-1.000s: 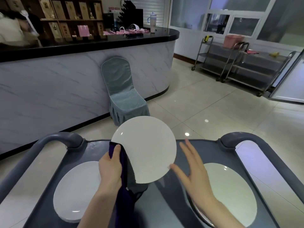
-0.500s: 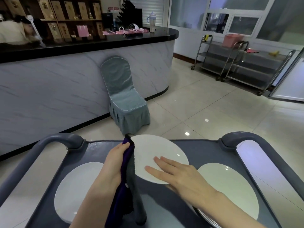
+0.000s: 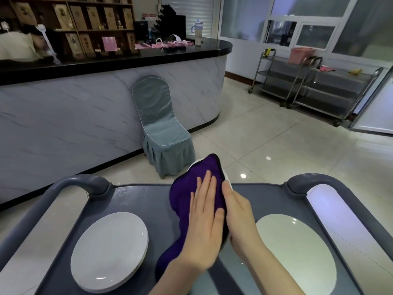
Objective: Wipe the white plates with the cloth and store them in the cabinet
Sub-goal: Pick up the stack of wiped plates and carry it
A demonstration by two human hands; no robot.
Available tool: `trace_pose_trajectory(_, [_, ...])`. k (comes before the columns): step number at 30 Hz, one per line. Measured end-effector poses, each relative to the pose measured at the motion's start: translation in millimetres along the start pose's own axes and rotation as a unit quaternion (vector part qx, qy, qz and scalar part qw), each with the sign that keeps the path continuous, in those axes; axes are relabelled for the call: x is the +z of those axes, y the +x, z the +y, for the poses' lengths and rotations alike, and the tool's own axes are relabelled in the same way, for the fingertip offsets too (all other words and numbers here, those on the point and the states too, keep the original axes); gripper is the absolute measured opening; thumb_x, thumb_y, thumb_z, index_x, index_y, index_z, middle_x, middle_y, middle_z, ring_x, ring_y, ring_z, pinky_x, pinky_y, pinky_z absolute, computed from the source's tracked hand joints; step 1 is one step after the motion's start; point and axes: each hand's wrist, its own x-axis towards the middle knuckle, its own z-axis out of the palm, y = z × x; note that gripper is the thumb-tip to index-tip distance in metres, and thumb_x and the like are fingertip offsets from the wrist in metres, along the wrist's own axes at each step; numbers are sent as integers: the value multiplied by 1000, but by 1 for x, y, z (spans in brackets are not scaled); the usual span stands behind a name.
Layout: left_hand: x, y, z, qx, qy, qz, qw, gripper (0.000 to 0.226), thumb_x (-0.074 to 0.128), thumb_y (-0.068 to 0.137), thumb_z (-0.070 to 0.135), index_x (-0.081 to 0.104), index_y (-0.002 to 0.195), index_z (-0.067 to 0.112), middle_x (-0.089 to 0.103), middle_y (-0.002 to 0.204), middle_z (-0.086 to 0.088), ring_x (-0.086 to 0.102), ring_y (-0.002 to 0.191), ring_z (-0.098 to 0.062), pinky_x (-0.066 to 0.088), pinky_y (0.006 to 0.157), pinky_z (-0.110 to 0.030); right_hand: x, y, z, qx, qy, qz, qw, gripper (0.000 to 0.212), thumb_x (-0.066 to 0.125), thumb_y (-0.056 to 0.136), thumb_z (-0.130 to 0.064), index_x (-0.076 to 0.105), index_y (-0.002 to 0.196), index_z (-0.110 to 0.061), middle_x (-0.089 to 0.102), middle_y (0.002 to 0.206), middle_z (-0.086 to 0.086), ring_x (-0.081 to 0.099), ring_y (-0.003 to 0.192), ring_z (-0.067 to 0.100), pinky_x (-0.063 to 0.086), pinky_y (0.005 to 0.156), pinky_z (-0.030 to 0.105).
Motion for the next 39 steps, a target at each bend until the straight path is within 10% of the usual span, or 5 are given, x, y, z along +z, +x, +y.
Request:
trace_pose_trajectory(9, [-11, 13, -8, -70, -124, 29, 989, 55, 21, 102, 41, 9, 155, 34, 6, 160, 28, -2, 148, 2, 8, 123, -46, 2, -19, 6, -16, -56, 49, 997, 41, 47, 101, -34, 65, 65, -26, 67, 60, -16, 60, 57, -5, 44, 56, 10])
trace_pose_trajectory(14, [10, -11, 3, 48, 11, -23, 998, 66, 25, 100, 20, -7, 153, 44, -3, 163, 19, -3, 151, -10, 10, 123, -46, -1, -8, -3, -10, 14, 63, 998, 36, 47, 101, -37, 77, 87, -21, 78, 84, -2, 73, 84, 9, 55, 77, 27])
trace_pose_trajectory(39, [-22, 18, -46, -72, -121, -7, 990, 50, 29, 104, 27, 18, 150, 40, 19, 154, 36, 17, 146, 4, 14, 121, -23, -33, -11, -11, 73, 69, 64, 993, 35, 58, 96, -30, 72, 94, 2, 72, 86, 12, 64, 79, 25, 46, 77, 37])
